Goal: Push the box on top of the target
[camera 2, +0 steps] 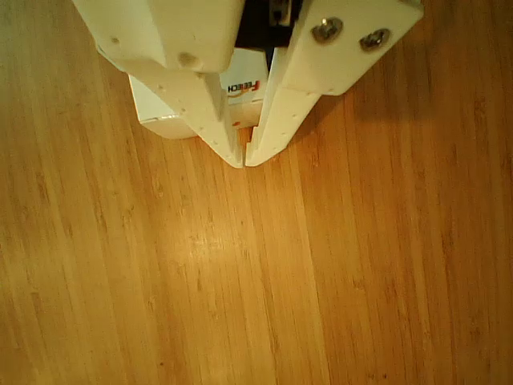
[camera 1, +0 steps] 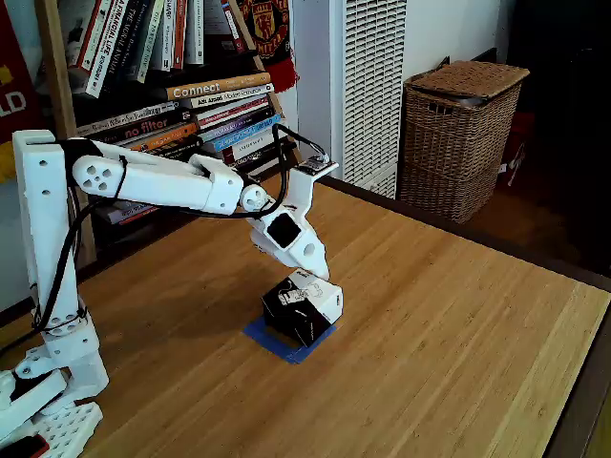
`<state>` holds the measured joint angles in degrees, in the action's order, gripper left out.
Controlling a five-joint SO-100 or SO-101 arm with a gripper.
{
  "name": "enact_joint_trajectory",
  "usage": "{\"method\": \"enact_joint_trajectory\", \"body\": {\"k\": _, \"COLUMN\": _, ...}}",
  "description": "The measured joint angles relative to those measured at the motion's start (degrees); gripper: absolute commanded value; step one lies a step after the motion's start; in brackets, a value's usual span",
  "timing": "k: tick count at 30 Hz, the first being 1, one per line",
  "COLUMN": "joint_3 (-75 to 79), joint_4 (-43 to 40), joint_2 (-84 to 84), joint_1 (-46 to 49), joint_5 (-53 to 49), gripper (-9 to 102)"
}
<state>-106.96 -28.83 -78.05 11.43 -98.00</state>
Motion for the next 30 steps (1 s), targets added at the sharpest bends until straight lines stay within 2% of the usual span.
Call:
{"method": "enact_joint_trajectory", "body": {"k": 20, "joint_3": -1.41, "joint_4": 0.35, "joint_2": -1.23, "joint_1": 0.09, "joint_5": 0.09, "gripper": 0}}
{"method": "enact_joint_trajectory", "body": {"k": 30, "joint_3": -3.25, "joint_4": 0.88, "joint_2": -5.89, "joint_1": 3.60, "joint_5": -2.20, "gripper": 0}}
